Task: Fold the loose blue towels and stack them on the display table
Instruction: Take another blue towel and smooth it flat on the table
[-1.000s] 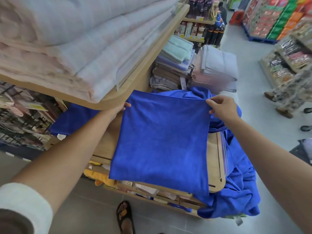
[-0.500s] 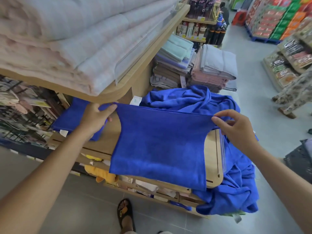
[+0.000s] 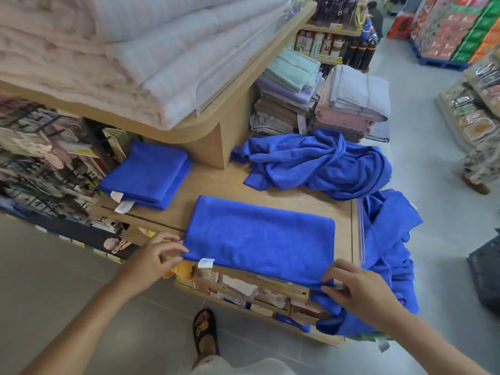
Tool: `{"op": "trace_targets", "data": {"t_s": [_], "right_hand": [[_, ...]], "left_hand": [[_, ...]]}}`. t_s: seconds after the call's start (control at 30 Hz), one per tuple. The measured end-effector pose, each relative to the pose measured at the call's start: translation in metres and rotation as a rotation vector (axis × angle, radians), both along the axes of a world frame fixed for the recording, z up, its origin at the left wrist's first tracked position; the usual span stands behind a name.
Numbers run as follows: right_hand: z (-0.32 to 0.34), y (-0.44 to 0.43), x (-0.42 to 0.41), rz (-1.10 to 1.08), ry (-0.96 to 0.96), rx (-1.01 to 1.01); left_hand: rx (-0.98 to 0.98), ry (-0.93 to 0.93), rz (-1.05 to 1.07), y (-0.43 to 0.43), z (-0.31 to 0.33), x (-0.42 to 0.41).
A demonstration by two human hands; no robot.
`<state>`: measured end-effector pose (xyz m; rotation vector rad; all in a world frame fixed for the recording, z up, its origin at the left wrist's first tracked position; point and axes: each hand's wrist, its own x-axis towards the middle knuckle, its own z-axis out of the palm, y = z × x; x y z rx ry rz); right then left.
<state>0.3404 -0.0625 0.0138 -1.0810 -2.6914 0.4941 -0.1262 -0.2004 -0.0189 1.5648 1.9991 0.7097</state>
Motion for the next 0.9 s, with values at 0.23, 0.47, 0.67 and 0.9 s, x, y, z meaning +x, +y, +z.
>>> {"op": "trace_targets", "data": {"t_s": [0.23,0.47,0.67,0.9], "right_hand": [[0.028,0.052,-0.031,-0.214,0.095,-0.004],[0.037,0.142,-0.086,-0.164,-0.395,-0.263],[0.035,0.153,-0.076,-0.105,-0.359,-0.3],[0.09,0.126,-0.039,-0.132,0.179,-0.332]], "left_hand": [[0.165,0.199,0.006,0.051,0.033,0.0],[-0.199,0.361,-0.262,0.169,0.046,0.005],[-0.276,0.395,-0.325,0.181,0.052,-0.018],[0.023,-0.377,-0.148,0.136,0.112,-0.03]]}}
